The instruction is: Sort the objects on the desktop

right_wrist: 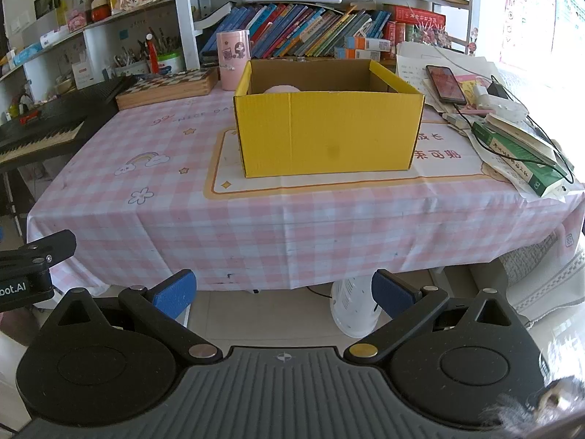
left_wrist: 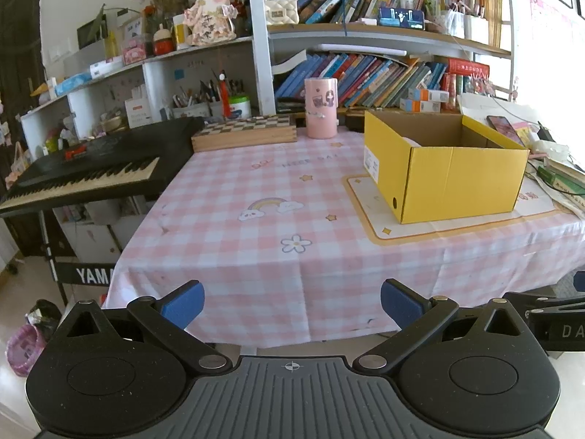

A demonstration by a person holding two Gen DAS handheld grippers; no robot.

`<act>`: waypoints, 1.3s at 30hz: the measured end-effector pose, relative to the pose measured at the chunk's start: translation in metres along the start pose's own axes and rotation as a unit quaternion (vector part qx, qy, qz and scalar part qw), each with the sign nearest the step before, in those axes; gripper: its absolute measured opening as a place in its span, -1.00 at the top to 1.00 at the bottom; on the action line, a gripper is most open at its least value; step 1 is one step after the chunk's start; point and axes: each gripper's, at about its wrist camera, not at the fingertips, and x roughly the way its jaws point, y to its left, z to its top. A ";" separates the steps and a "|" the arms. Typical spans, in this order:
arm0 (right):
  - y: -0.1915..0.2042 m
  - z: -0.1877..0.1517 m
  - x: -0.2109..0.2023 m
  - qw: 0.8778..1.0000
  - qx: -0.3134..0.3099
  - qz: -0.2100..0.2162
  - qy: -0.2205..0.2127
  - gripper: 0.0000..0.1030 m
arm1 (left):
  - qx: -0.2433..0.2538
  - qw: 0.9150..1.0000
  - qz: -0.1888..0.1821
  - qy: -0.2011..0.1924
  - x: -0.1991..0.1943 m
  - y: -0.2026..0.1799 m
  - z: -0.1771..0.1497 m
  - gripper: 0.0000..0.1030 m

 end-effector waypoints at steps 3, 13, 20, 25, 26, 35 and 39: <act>0.000 0.000 0.002 1.000 -0.001 0.001 0.002 -1.00 | 0.001 1.000 0.000 0.001 0.000 0.000 0.000 -1.00; 0.002 0.001 0.004 1.000 -0.002 0.002 0.003 -1.00 | -0.002 1.000 -0.001 0.003 0.003 0.001 0.000 -1.00; 0.003 0.001 0.004 1.000 -0.003 0.002 0.003 -1.00 | -0.002 1.000 -0.001 0.003 0.003 0.001 -0.001 -1.00; 0.003 0.001 0.004 1.000 -0.003 0.002 0.003 -1.00 | -0.003 1.000 0.000 0.003 0.003 0.000 -0.001 -1.00; 0.003 0.001 0.004 1.000 -0.003 0.002 0.003 -1.00 | -0.003 1.000 0.000 0.003 0.003 0.001 -0.001 -1.00; 0.004 0.001 0.004 1.000 -0.003 0.001 0.003 -1.00 | -0.003 1.000 -0.002 0.003 0.005 0.003 -0.001 -1.00; 0.007 0.001 0.006 1.000 -0.003 0.001 0.005 -1.00 | -0.012 1.000 -0.004 0.000 0.007 0.008 -0.002 -1.00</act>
